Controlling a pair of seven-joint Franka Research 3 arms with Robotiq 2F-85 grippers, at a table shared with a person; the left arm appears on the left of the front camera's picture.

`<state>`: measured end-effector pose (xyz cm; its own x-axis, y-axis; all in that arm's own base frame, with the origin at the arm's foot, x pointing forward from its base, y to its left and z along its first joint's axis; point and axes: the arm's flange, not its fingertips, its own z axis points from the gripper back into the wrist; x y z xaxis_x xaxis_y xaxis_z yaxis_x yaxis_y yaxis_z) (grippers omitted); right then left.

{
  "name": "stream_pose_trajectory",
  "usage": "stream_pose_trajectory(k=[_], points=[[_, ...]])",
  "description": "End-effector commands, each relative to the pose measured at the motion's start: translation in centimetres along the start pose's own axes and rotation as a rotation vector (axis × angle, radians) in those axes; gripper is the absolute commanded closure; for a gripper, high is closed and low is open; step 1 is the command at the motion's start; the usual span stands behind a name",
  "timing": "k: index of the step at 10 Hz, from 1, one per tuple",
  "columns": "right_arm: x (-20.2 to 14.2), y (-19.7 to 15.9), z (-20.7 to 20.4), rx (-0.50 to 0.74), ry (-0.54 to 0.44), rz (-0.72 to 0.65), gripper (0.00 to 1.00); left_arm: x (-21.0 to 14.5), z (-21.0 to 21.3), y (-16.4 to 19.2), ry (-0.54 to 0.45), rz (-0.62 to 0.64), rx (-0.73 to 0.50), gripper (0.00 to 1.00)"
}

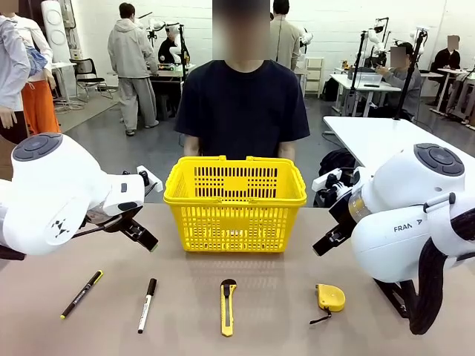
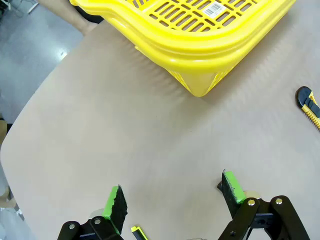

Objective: Place the items the person wants into the basket.
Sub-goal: Pick up the item the person points to and place it in the Market Basket.

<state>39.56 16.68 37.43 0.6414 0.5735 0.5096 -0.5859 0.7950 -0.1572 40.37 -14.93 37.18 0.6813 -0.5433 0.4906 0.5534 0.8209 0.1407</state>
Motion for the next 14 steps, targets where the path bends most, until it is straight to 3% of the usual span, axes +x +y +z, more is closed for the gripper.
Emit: stream_pose_trajectory(k=[1,11,12,14], points=[[0.0,0.0,0.0,0.0,0.0,0.0,0.0,0.0,0.0,0.0,0.0,0.0,0.0,0.0],[0.0,0.0,0.0,0.0,0.0,0.0,0.0,0.0,0.0,0.0,0.0,0.0,0.0,0.0],[-0.1,0.9,3.0,-0.053,-0.052,0.035,0.0,0.0,0.0,0.0,0.0,0.0,0.0,0.0],[1.2,3.4,11.9,-0.072,-0.109,0.083,0.0,2.8,8.5,-0.1,-0.118,-0.113,0.001,0.0]])
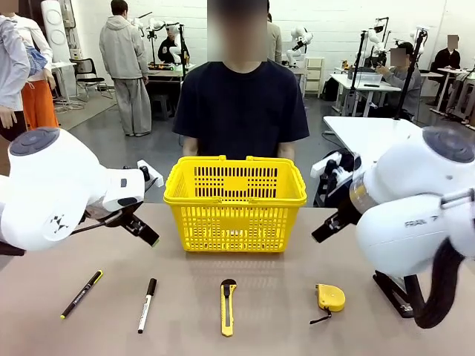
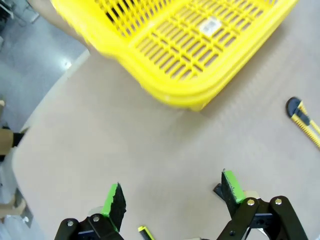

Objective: Place the items the person wants into the basket.
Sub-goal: Pick up the item the person points to and place it in the Market Basket.

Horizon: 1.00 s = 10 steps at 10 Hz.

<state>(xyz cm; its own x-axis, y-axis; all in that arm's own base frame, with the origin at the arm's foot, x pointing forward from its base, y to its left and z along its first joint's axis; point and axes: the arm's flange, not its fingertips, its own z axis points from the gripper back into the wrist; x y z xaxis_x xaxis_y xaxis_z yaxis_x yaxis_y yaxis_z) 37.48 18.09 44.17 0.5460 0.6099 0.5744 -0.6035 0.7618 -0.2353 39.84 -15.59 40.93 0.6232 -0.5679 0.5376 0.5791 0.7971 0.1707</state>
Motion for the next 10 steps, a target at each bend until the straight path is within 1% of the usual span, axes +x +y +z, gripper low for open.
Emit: stream_pose_trajectory(k=[1,2,3,4,5,7,8,9,10], points=[[-0.2,2.4,11.4,-0.038,0.023,0.037,0.0,1.8,9.7,-0.7,-0.045,-0.073,0.046,0.0],[0.5,2.4,13.8,-0.053,0.054,0.039,0.0,3.1,13.3,-0.7,0.006,-0.075,0.061,0.0],[2.0,2.3,16.7,-0.063,0.082,0.024,0.0,5.1,17.2,-0.5,0.009,-0.113,0.134,0.0],[2.7,2.5,18.7,-0.076,0.119,0.032,0.0,6.0,20.1,-0.7,-0.001,-0.119,0.162,0.0],[3.2,3.0,20.5,-0.091,0.123,0.041,0.0,6.5,22.3,-0.9,-0.016,-0.129,0.188,0.0],[3.8,4.1,22.3,-0.105,0.122,0.052,0.0,6.7,24.1,-0.7,-0.017,-0.127,0.208,0.0],[3.6,4.4,22.5,-0.19,0.13,0.08,0.0,6.6,24.2,-0.6,-0.03,-0.141,0.236,0.0],[3.2,3.5,23.1,-0.078,0.102,0.059,0.0,6.8,25.6,-0.8,-0.039,-0.14,0.183,0.0],[3.2,3.5,23.1,-0.078,0.102,0.059,0.0,6.8,25.6,-0.8,-0.039,-0.14,0.183,0.0]])
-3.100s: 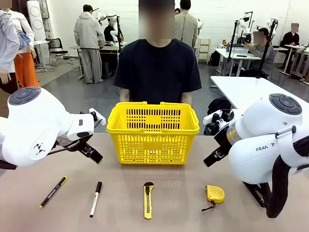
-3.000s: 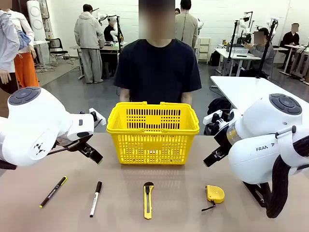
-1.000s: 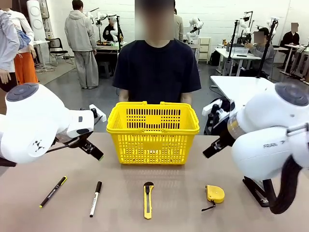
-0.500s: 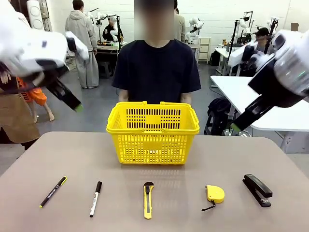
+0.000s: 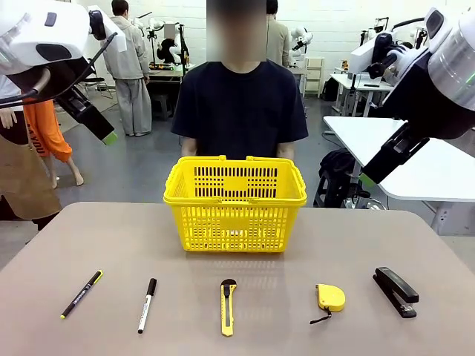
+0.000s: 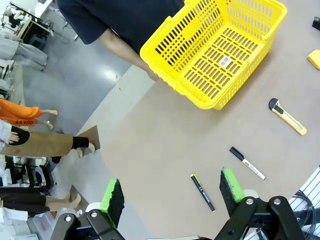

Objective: Place the items the person wants into the basket.
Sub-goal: Pick up the item the person points to and place it in the Market Basket.

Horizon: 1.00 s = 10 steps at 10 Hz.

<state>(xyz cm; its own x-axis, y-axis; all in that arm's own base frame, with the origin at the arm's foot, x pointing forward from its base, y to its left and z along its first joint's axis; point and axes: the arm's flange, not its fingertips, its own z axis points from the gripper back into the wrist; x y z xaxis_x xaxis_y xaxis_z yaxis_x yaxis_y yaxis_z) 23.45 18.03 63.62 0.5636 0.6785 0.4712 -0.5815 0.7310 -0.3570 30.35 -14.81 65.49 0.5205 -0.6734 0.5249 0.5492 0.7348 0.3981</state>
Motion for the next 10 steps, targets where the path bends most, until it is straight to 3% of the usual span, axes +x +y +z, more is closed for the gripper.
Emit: stream_pose_trajectory(k=[1,3,4,5,8,10], points=[[-0.3,-0.3,-0.4,0.028,-0.002,-0.011,0.0,0.0,0.1,-0.1,-0.003,0.005,-0.007,0.0],[-0.1,-0.3,0.0,0.003,-0.001,-0.006,0.0,0.0,0.0,0.0,-0.001,-0.001,-0.001,0.0],[-1.7,-3.0,1.8,0.208,-0.099,0.032,0.0,-0.6,1.2,3.5,-0.062,-0.01,-0.249,0.0],[-3.7,-5.9,2.8,0.307,-0.234,0.001,0.0,-1.8,1.4,6.7,-0.143,0.013,-0.412,0.0],[-9.3,-12.8,3.7,0.519,-0.582,0.031,0.0,-6.2,1.2,14.8,-0.295,-0.004,-0.569,0.0],[-14.5,-17.5,3.3,0.536,-0.738,-0.037,0.0,-10.1,1.1,19.7,-0.383,0.078,-0.598,0.0]])
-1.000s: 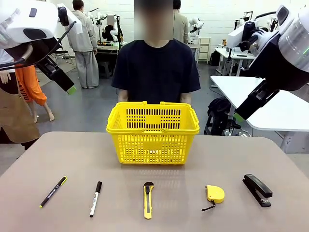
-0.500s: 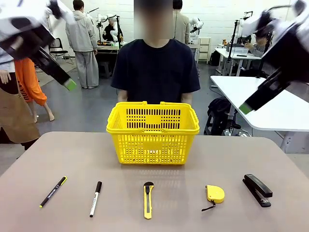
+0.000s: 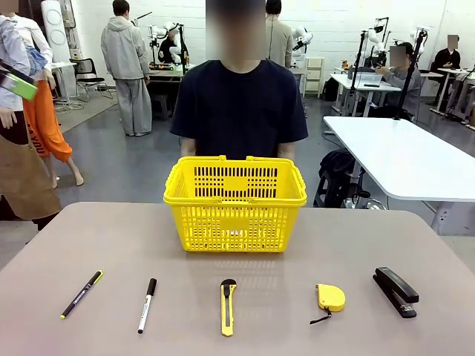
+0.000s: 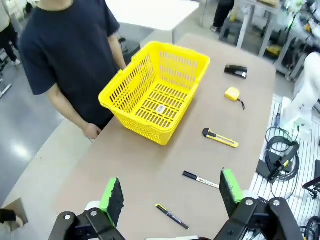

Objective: Place the items the person wants into the basket.
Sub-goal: Pick up the item the person points to and place it in the Market Basket.

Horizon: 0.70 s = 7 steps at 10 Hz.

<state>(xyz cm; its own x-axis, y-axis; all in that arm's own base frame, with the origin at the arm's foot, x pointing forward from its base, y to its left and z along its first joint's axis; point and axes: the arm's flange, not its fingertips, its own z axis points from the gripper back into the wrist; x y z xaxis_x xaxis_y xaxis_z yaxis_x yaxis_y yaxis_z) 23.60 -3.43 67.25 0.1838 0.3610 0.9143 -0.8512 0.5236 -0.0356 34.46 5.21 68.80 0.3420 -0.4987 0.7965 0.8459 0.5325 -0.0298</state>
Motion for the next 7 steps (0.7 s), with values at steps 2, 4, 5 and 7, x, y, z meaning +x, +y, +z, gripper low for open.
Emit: stream_pose_trajectory(k=[2,4,5,7], points=[[-4.4,-1.8,3.9,-0.036,-0.122,-0.116,0.0,-2.2,3.9,3.6,-0.049,0.117,0.031,0.0],[-5.7,-0.7,7.8,-0.133,-0.141,-0.212,0.0,-4.5,7.2,4.0,-0.085,0.167,0.107,0.0],[-6.0,0.5,9.5,-0.192,-0.141,-0.248,0.0,-5.9,8.8,4.2,-0.106,0.198,0.14,0.0],[-5.7,2.0,11.1,-0.256,-0.08,-0.315,0.0,-7.6,10.7,4.3,-0.125,0.24,0.178,0.0]])
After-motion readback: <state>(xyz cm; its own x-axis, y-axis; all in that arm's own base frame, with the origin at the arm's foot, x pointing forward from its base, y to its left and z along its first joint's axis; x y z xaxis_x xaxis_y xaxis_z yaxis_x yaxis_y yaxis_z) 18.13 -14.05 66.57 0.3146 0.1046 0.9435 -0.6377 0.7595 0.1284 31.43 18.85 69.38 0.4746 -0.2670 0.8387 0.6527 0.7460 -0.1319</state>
